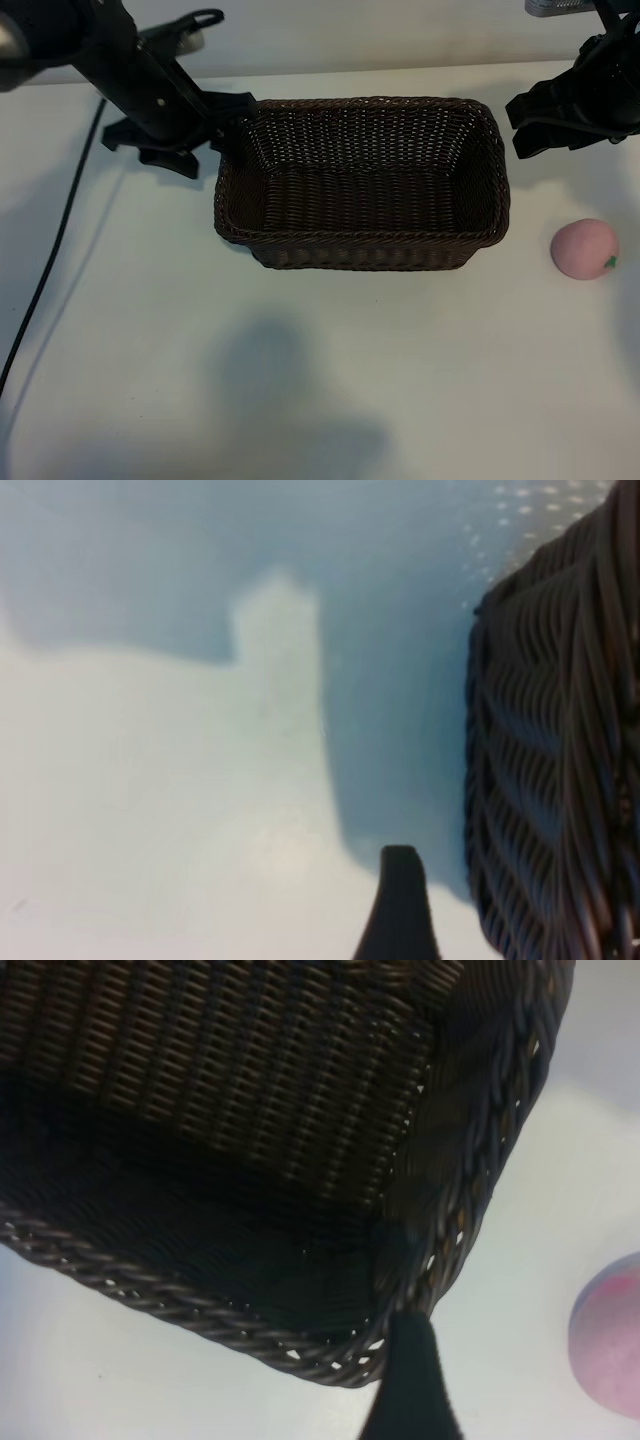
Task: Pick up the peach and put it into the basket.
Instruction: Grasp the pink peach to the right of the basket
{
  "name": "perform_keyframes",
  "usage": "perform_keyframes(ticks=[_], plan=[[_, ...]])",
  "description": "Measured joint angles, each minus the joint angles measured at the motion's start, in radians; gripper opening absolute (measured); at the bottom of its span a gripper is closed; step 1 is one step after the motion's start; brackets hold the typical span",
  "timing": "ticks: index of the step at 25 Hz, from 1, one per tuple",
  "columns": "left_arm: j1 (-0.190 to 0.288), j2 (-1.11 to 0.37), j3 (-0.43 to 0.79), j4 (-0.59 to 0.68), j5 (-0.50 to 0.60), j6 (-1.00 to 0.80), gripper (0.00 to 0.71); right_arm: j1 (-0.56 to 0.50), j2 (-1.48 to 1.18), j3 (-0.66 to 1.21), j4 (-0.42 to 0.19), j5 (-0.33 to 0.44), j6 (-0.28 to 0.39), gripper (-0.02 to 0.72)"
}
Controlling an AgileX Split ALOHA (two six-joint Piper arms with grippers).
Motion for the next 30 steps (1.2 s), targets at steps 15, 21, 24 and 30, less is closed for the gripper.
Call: perform_keyframes(ticks=[15,21,24,30], plan=[[-0.059,-0.014,-0.231,0.228,0.195,-0.145,0.585,0.0,0.0,0.0,-0.009,0.0,0.0,0.533],[-0.085,-0.014,-0.236,0.228,0.201,-0.152,0.585,0.0,0.0,0.0,-0.017,0.001,0.0,0.533],[-0.085,-0.014,-0.236,0.222,0.201,-0.153,0.585,0.0,0.0,0.0,-0.017,0.001,0.003,0.533],[-0.085,-0.014,-0.236,0.173,0.201,-0.148,0.585,0.0,0.0,0.0,-0.02,0.014,0.005,0.533]])
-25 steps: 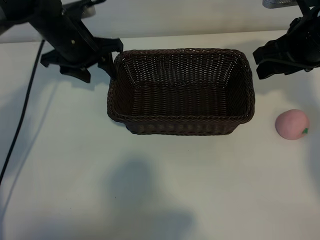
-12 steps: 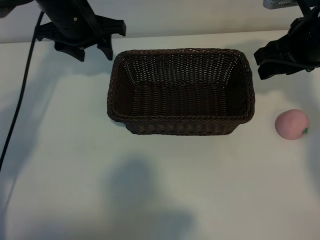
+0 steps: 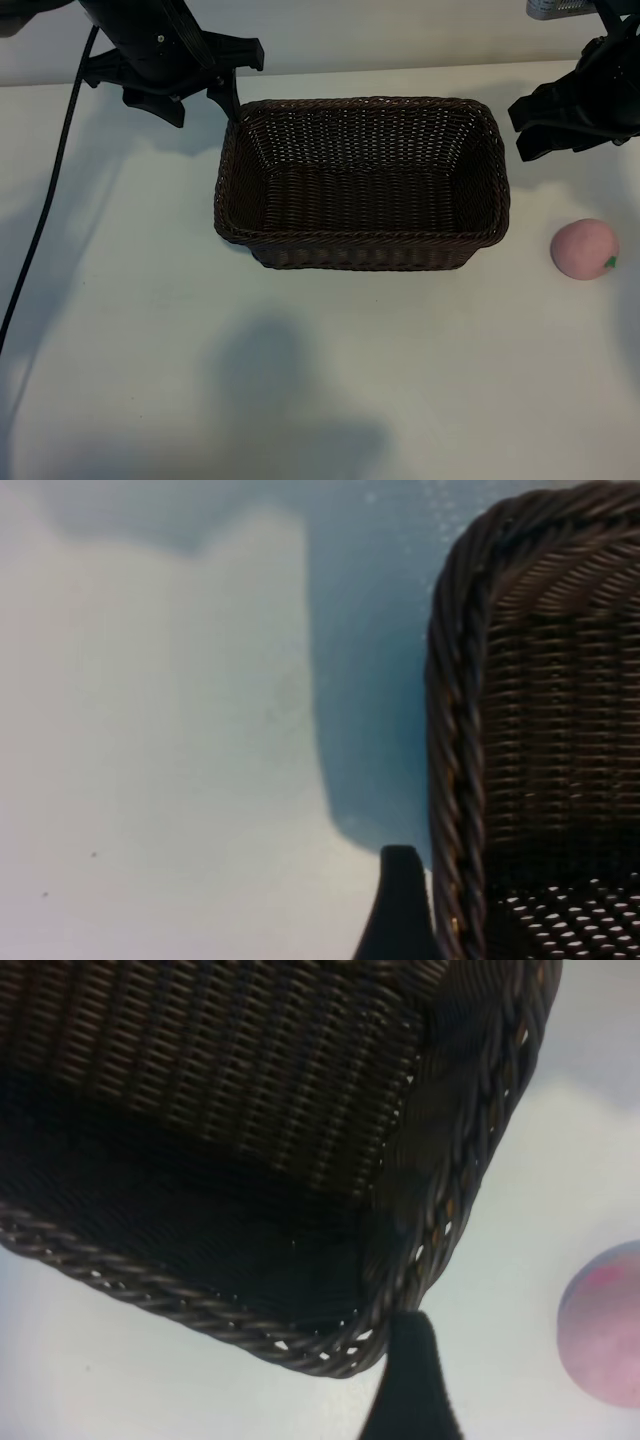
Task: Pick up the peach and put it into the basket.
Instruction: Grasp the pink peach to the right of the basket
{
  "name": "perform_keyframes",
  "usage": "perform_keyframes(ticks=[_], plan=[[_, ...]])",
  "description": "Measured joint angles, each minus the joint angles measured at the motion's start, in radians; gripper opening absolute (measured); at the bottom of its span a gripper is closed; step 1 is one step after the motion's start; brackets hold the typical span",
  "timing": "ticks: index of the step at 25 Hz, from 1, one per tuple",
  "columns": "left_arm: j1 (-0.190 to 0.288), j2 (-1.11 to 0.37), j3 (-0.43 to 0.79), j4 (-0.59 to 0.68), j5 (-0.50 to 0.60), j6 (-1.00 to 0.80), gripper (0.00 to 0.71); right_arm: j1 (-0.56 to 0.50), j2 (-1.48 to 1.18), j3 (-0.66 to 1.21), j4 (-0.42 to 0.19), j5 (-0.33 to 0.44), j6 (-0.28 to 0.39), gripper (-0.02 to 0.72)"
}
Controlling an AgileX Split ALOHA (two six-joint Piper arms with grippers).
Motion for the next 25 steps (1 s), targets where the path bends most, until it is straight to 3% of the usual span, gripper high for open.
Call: perform_keyframes(ticks=[8,17,19,25], plan=[[-0.001,0.0,0.0,-0.114,-0.016,0.048,0.585,0.0,0.0,0.0,-0.003,0.017,-0.001,0.533],[-0.008,0.0,0.0,-0.122,-0.027,0.068,0.585,0.0,0.0,0.0,-0.009,0.037,0.005,0.533],[-0.009,0.0,0.0,-0.126,-0.039,0.068,0.585,0.0,0.0,0.0,-0.045,0.041,0.042,0.533],[-0.013,0.0,0.0,-0.131,-0.053,0.068,0.585,0.0,0.0,0.0,-0.24,0.06,0.188,0.533]])
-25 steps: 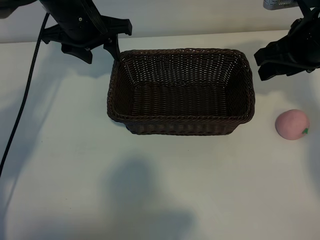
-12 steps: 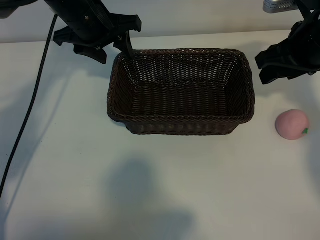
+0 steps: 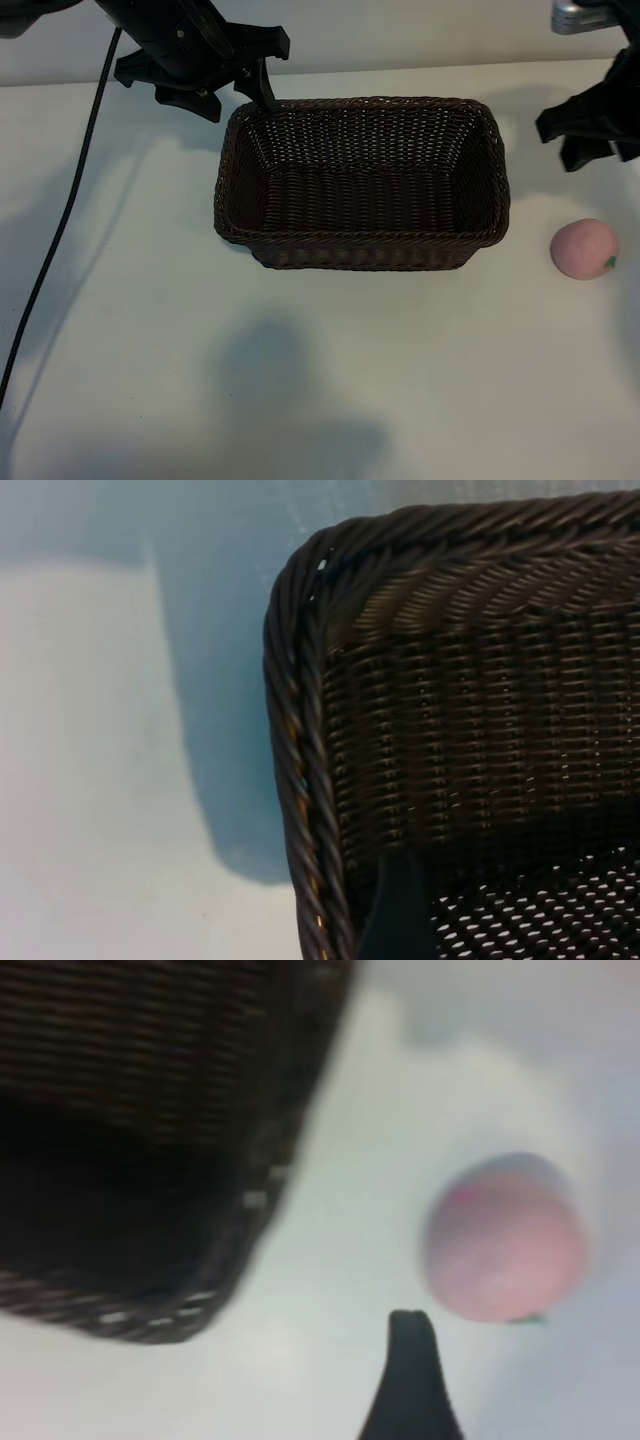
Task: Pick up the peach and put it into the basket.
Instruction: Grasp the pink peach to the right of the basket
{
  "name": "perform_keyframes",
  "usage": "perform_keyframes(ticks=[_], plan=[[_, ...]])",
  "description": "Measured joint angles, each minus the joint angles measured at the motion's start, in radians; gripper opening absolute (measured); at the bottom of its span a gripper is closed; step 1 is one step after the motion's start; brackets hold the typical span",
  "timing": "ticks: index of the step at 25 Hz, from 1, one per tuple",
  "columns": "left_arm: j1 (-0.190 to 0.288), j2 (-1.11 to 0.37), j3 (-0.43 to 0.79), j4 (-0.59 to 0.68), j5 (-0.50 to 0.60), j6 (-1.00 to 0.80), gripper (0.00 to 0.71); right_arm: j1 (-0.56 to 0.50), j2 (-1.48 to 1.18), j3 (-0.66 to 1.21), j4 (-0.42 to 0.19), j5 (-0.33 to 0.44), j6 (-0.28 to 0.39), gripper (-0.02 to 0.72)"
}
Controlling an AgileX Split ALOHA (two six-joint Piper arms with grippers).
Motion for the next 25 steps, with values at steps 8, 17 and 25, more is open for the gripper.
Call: perform_keyframes(ticks=[8,17,25], plan=[[0.0,0.0,0.0,-0.004,-0.016,0.0,0.585,0.0,0.0,0.0,-0.075,-0.004,0.074,0.533],[0.0,0.0,0.0,-0.003,-0.014,0.0,0.585,-0.079,0.11,0.0,-0.063,-0.007,0.092,0.533],[0.0,0.0,0.0,-0.003,-0.01,0.0,0.585,-0.089,0.221,0.0,-0.03,-0.029,0.092,0.533]])
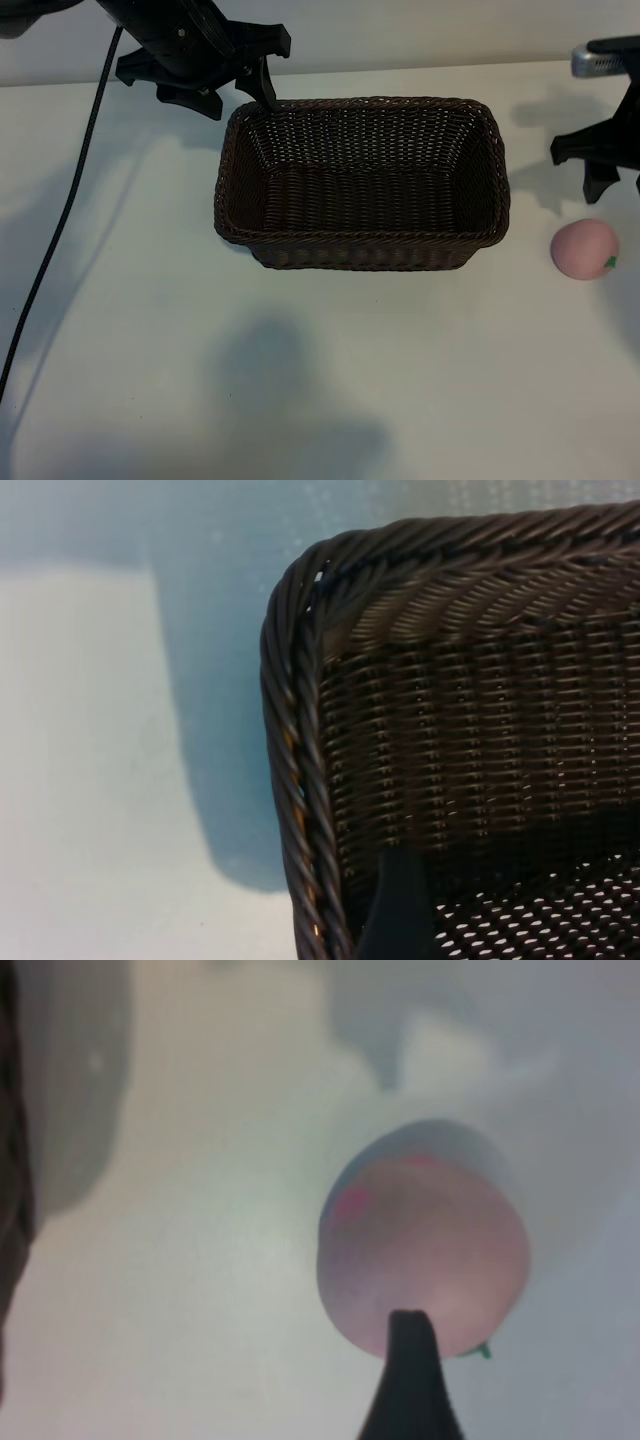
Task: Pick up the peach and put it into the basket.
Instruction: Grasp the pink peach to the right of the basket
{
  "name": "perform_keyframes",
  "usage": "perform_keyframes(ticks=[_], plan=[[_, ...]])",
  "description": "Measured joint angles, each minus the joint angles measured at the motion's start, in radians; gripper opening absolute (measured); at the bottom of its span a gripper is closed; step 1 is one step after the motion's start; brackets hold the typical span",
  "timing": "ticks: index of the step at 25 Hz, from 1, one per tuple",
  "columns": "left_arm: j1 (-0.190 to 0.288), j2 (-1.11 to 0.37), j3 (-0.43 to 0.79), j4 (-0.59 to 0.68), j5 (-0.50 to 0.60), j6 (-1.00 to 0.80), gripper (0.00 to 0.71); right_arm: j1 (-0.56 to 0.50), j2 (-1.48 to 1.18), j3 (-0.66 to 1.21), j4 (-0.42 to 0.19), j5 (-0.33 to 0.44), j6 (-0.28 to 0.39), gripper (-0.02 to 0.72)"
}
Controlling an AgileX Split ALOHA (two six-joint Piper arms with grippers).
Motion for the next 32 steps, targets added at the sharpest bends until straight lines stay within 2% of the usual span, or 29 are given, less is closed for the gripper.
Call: perform_keyframes(ticks=[8,18,19,21,24,27,29,32], plan=[[0.0,0.0,0.0,0.001,0.0,0.0,0.585,0.0,0.04,0.026,0.009,-0.024,-0.001,0.533],[0.0,0.0,0.0,0.003,0.001,0.0,0.585,-0.001,0.04,0.149,0.022,-0.205,-0.002,0.52],[0.0,0.0,0.0,0.003,0.001,0.0,0.585,-0.001,0.04,0.15,0.024,-0.215,-0.002,0.502],[0.0,0.0,0.0,0.003,0.002,0.0,0.585,-0.001,0.04,0.15,0.026,-0.226,-0.002,0.42],[0.0,0.0,0.0,0.003,0.002,0.0,0.585,-0.001,0.049,0.15,0.027,-0.229,-0.001,0.228],[0.0,0.0,0.0,0.003,0.002,0.003,0.585,-0.001,0.067,0.15,0.027,-0.229,-0.001,0.075],[0.0,0.0,0.0,0.003,0.002,0.004,0.585,-0.001,0.069,0.15,0.027,-0.228,-0.001,0.046],[0.0,0.0,0.0,0.003,0.003,0.004,0.585,-0.001,0.069,0.147,0.027,-0.222,0.0,0.043]])
